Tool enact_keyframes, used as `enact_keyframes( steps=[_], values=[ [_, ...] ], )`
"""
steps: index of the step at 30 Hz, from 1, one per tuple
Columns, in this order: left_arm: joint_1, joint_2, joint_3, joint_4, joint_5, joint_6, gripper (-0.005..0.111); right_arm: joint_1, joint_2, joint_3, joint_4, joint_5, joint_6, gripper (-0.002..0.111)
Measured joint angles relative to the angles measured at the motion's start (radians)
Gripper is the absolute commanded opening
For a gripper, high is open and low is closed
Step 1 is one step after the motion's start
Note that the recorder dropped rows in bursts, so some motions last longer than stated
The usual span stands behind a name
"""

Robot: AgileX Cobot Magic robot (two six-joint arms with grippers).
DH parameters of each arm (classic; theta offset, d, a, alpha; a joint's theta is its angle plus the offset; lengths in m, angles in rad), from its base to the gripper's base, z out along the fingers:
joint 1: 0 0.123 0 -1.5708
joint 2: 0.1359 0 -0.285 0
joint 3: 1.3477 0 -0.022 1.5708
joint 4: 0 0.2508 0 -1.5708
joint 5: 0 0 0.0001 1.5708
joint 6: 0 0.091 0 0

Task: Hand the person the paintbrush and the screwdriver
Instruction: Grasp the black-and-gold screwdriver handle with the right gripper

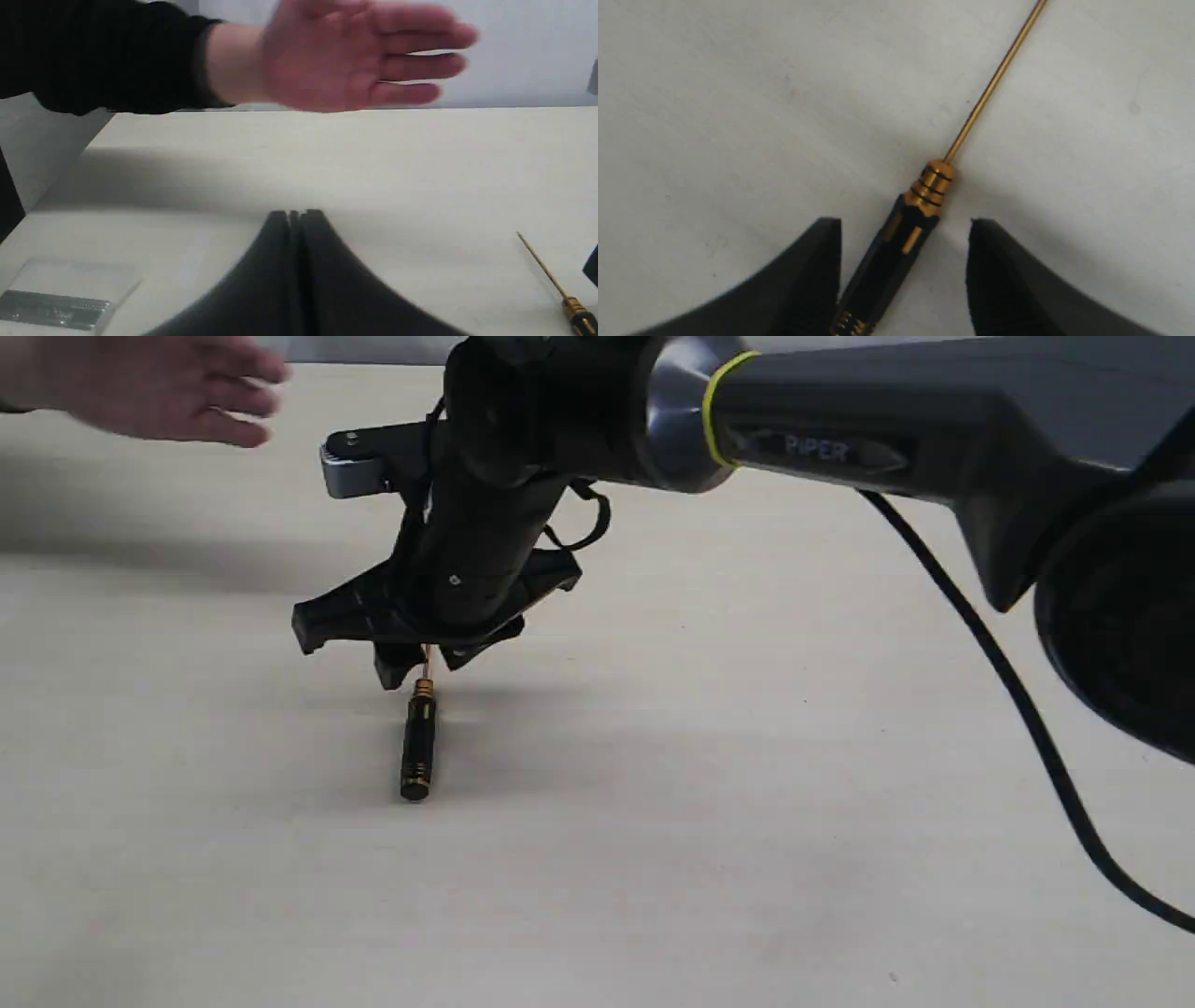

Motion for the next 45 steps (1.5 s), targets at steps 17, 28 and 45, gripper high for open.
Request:
enact_keyframes(
  steps=[17,28,45],
  values=[
    [0.000,0.000,0.000,0.000,0.000,0.000,0.000,0.018,0.081,-0.002,-0.038,-0.058,0.055,0.045],
    [0.000,0.000,0.000,0.000,0.000,0.000,0.000,0.018,0.095,-0.002,-0.038,-0.058,0.055,0.023],
    [0.000,0.000,0.000,0.000,0.000,0.000,0.000,0.018,0.093,-0.006,0.192,0.124,-0.281,0.004]
  ],
)
